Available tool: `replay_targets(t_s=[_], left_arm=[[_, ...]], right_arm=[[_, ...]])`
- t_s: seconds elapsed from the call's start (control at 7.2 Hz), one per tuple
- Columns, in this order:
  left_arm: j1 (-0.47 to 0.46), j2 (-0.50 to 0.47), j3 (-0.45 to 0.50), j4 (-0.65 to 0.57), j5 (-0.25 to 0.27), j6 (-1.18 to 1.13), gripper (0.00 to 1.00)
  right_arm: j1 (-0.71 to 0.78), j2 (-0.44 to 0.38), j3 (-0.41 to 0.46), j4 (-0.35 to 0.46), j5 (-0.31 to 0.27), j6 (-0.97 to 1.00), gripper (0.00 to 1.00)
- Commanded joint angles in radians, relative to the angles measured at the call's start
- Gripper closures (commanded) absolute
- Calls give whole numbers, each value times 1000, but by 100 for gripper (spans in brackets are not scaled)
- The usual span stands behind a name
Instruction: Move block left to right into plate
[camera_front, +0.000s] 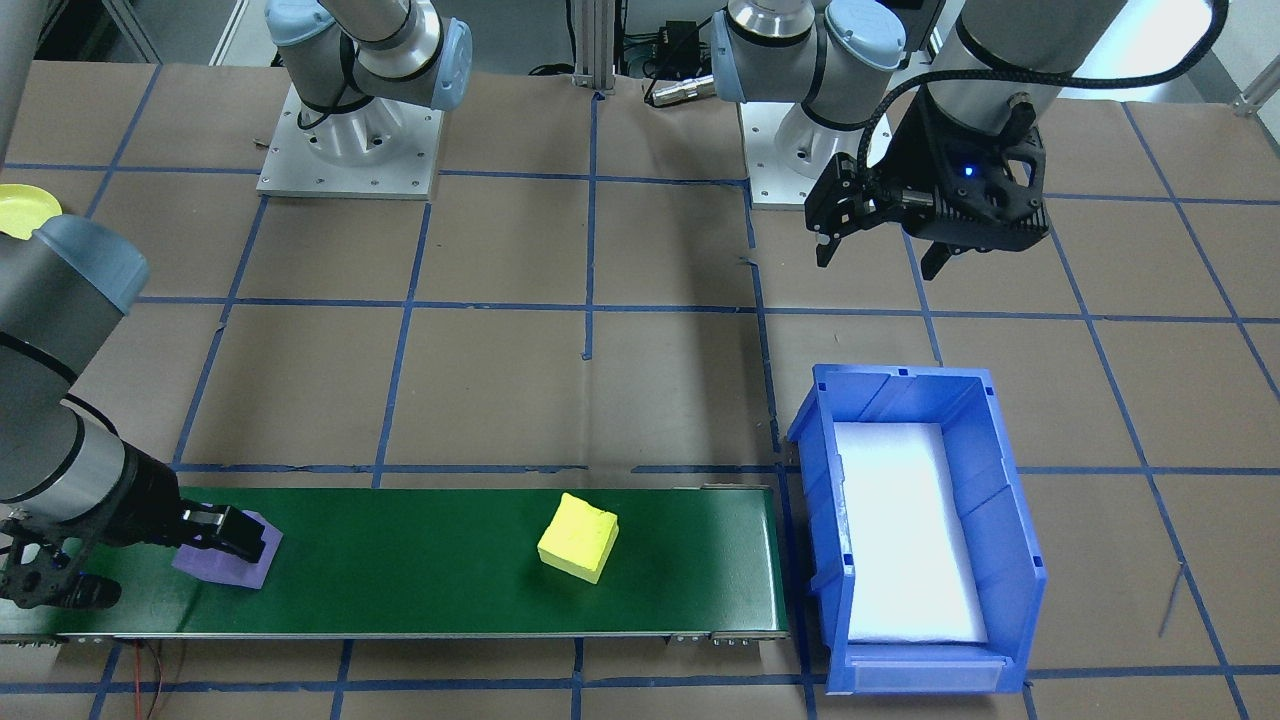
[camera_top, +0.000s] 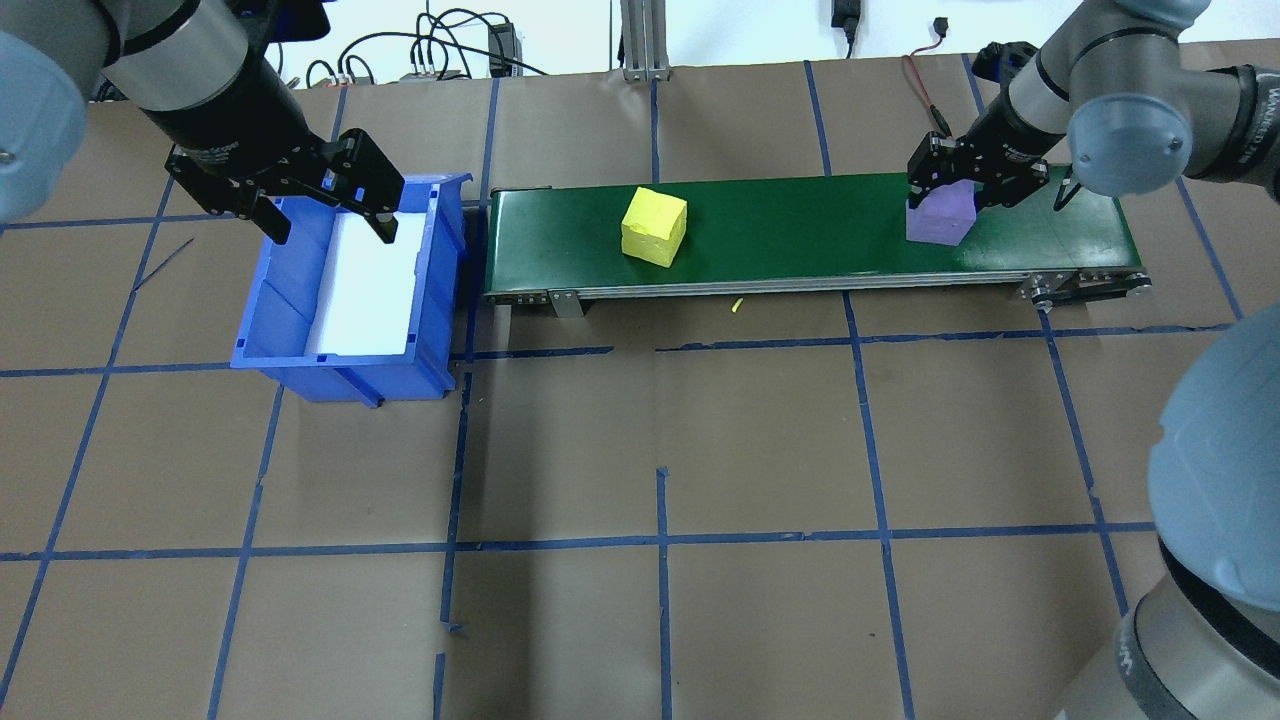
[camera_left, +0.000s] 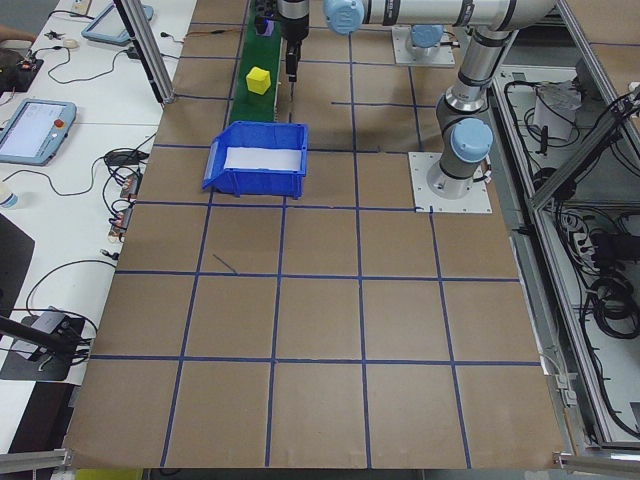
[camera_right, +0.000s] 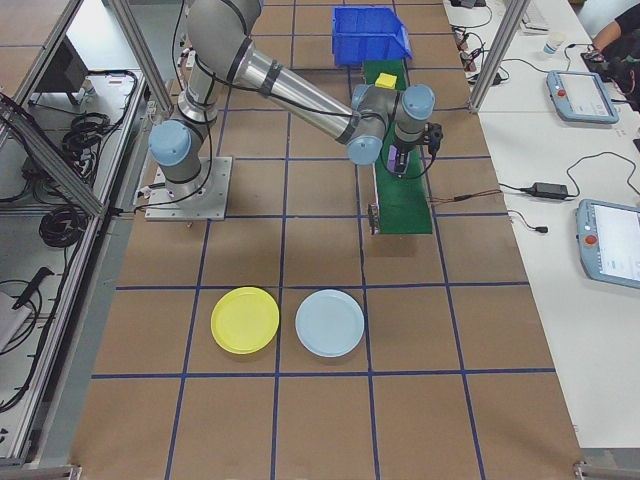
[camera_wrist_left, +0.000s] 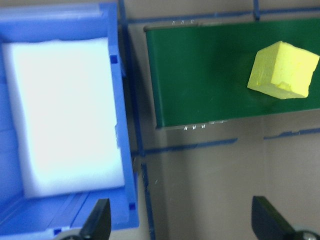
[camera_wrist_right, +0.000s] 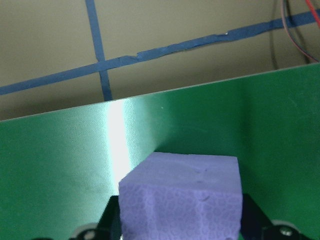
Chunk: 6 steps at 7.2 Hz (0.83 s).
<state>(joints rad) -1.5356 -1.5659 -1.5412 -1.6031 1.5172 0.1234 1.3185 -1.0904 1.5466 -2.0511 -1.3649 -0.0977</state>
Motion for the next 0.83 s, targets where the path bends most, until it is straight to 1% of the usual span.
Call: replay_targets(t_s=[0.0,0.14,0.42,0.56,0.69], left_arm=[[-8,20,0,-28,1,4,0],[-8,21,3,-26,5,2,0],[8,29,3,-43,87,2,0],[8,29,6,-43,78,-7,0],[9,27,6,-43,77,-7,0]], right_arm=[[-18,-26,-43,5,-179,-140,59],[-106,-40,-37,14,-204,-257,59],[-336,-52,-19,37,-203,-559,59],[-472,-60,-16,61,-197,-741,59],[-570,-60,-2,69,-197,-869,59]])
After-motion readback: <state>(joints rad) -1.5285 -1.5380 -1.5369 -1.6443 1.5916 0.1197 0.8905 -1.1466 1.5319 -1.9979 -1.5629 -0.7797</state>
